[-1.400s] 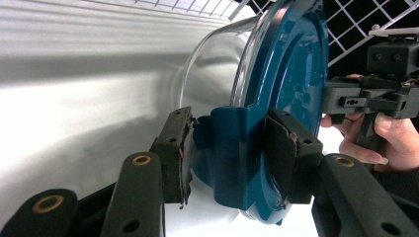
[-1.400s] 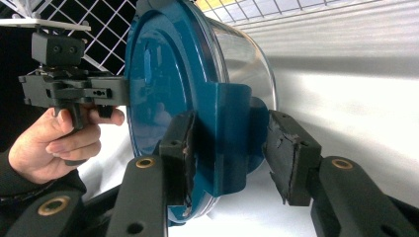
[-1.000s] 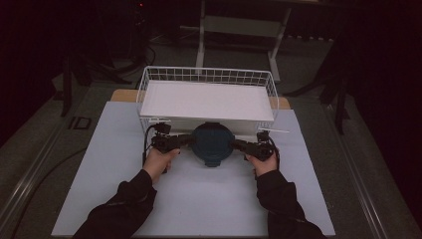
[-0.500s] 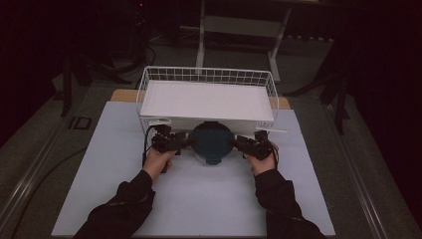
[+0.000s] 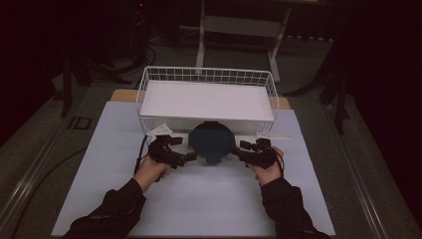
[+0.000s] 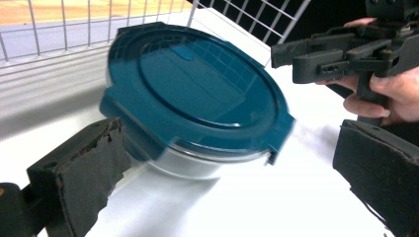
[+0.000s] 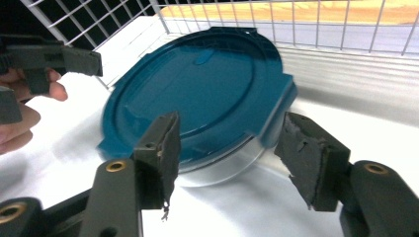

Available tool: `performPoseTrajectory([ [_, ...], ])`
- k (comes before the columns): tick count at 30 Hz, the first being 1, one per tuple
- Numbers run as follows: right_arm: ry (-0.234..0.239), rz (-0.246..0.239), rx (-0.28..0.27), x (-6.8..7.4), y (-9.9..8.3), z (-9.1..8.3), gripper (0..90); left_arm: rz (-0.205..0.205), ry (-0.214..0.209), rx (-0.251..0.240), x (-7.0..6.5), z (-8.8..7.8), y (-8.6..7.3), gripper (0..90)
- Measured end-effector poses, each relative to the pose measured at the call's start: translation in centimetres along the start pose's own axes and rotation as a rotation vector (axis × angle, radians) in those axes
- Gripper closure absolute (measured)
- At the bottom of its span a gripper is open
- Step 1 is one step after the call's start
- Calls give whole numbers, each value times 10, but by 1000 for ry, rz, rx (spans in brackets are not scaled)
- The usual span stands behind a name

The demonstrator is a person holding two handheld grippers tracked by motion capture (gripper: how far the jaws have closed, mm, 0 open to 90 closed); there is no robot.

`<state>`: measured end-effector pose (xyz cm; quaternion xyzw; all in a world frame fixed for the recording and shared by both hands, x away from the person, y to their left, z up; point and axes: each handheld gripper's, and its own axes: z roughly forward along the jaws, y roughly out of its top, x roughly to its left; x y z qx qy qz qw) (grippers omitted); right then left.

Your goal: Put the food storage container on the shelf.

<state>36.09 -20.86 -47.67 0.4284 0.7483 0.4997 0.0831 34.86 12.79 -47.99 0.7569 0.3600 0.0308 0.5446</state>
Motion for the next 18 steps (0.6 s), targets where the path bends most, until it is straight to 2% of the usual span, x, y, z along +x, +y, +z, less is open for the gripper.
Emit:
performPoseTrajectory([
  [1,0,0,0,0,0,0,423,0,0,0,0,0,0,4],
  [2,-5,-31,11,7,-2,-4,438,17,6,-3,-6,-6,0,4],
  [3,-5,-31,11,7,-2,-4,438,17,6,-3,-6,-6,0,4],
  [4,-2,-55,19,16,-4,-7,459,34,13,-10,-12,-13,-1,4],
  [5,-2,-55,19,16,-4,-7,459,34,13,-10,-12,-13,-1,4],
  [6,0,-67,23,22,-6,-10,500,40,8,1,-18,-18,-3,4],
  [11,46,-59,70,39,-10,-8,571,53,-4,0,-29,-29,-7,4],
  [13,46,-59,70,39,-10,-8,571,59,-4,0,-32,-32,-8,4],
  [14,67,-85,92,49,-14,-5,638,58,-4,0,-34,-37,-10,4],
  [18,99,-104,144,57,-17,2,808,62,0,2,-41,-46,-17,4],
])
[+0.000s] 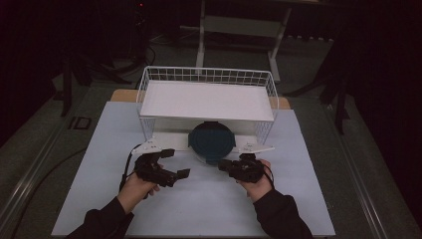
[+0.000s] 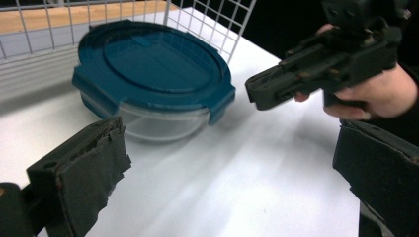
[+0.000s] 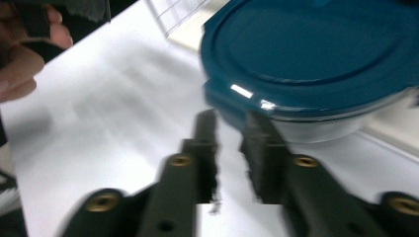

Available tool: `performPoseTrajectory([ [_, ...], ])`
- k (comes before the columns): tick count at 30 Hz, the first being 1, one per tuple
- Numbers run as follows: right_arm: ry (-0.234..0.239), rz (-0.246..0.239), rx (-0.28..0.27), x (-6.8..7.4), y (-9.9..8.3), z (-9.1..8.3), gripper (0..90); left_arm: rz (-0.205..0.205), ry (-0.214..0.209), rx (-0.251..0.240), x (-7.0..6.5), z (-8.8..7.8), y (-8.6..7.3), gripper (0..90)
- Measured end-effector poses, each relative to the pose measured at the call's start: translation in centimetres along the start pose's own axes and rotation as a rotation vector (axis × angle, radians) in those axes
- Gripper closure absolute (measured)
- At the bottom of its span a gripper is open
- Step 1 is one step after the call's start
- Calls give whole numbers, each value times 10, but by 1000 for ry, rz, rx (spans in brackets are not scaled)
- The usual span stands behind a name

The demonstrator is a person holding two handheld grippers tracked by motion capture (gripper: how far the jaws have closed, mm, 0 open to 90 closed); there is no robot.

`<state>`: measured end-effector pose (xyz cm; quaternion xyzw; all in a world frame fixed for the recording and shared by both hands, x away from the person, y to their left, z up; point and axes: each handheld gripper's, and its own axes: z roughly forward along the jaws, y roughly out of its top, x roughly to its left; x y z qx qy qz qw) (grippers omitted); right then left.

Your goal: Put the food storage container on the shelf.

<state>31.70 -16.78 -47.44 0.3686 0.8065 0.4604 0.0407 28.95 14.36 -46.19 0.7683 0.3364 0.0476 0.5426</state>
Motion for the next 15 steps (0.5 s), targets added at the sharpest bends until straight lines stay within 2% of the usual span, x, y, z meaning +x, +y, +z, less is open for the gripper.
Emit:
performPoseTrajectory([
  [1,4,-6,11,1,0,2,831,18,3,11,-3,-3,-4,4],
  [4,18,-26,37,4,0,9,897,11,-1,13,-5,-7,-11,4],
  [8,23,-28,47,6,0,14,900,7,-3,3,-8,-12,-17,4],
  [10,19,-23,49,7,0,20,900,19,5,-3,-10,-17,-24,4],
  [15,2,-18,48,7,1,28,900,17,21,3,-13,-22,-34,4],
])
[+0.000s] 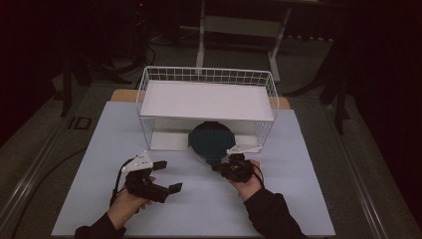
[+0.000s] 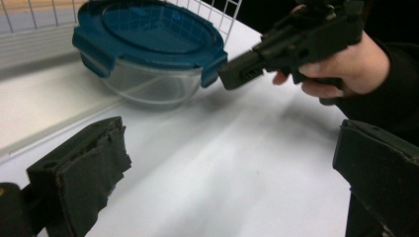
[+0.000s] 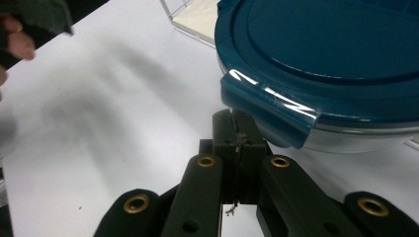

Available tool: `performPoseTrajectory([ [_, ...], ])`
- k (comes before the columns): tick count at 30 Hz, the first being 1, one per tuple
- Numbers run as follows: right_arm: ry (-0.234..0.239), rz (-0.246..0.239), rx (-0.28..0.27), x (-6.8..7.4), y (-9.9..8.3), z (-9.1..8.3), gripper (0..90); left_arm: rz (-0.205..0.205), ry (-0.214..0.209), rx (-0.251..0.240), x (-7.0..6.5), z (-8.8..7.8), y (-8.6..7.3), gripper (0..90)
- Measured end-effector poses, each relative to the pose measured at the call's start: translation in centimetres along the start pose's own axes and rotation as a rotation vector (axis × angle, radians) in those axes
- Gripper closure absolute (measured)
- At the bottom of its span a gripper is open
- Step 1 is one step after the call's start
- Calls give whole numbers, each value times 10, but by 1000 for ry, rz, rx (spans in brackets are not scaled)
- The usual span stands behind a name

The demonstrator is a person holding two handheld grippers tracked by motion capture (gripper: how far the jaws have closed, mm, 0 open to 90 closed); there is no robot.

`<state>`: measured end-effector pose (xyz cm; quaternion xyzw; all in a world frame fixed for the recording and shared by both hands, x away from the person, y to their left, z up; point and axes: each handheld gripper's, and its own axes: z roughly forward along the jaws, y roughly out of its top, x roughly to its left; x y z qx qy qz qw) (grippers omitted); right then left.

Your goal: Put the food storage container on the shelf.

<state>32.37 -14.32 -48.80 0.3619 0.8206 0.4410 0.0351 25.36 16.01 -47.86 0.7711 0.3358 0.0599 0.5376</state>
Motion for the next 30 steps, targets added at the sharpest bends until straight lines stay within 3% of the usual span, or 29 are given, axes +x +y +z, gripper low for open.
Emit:
performPoseTrajectory([
  [11,-12,-5,6,-3,4,10,900,-14,41,-6,-3,-19,-21,4],
  [13,-24,17,0,-6,4,13,900,-17,55,-16,-2,-23,-26,4],
  [30,-104,27,-36,-24,21,26,900,6,51,-9,-3,-16,-33,4],
])
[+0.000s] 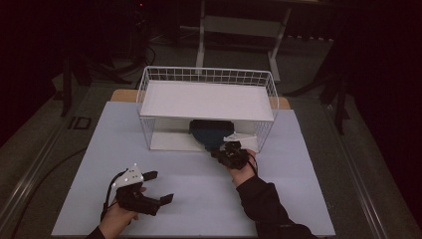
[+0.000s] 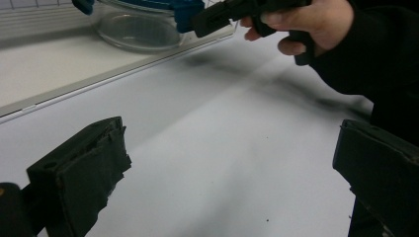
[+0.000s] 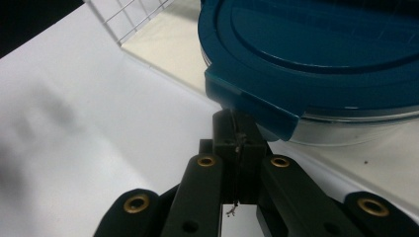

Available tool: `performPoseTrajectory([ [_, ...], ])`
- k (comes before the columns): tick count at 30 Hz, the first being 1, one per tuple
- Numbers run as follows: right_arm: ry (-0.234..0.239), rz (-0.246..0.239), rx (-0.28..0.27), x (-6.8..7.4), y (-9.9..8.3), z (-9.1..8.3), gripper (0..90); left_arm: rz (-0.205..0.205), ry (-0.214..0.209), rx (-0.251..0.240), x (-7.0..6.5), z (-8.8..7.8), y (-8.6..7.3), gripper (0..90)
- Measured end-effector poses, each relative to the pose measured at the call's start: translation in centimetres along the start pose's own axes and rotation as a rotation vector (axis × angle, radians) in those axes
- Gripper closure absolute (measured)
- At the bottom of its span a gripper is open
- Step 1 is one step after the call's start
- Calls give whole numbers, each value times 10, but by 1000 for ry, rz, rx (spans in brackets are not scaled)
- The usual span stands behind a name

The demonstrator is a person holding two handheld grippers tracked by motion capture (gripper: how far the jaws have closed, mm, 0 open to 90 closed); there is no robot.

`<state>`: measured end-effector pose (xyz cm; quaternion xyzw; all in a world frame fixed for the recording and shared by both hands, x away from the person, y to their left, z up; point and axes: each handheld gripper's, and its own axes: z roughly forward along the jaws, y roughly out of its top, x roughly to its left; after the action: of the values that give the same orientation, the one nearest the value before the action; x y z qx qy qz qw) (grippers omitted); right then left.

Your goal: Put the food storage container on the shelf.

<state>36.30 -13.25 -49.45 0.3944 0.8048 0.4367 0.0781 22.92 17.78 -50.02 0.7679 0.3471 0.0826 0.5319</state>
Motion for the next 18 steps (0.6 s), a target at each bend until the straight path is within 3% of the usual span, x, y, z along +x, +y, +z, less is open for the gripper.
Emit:
performPoseTrajectory([
  [12,-30,24,-22,-11,8,8,900,2,1,-5,0,0,0,4],
  [18,-39,1,-32,-8,10,9,900,2,1,-1,0,1,-1,4],
])
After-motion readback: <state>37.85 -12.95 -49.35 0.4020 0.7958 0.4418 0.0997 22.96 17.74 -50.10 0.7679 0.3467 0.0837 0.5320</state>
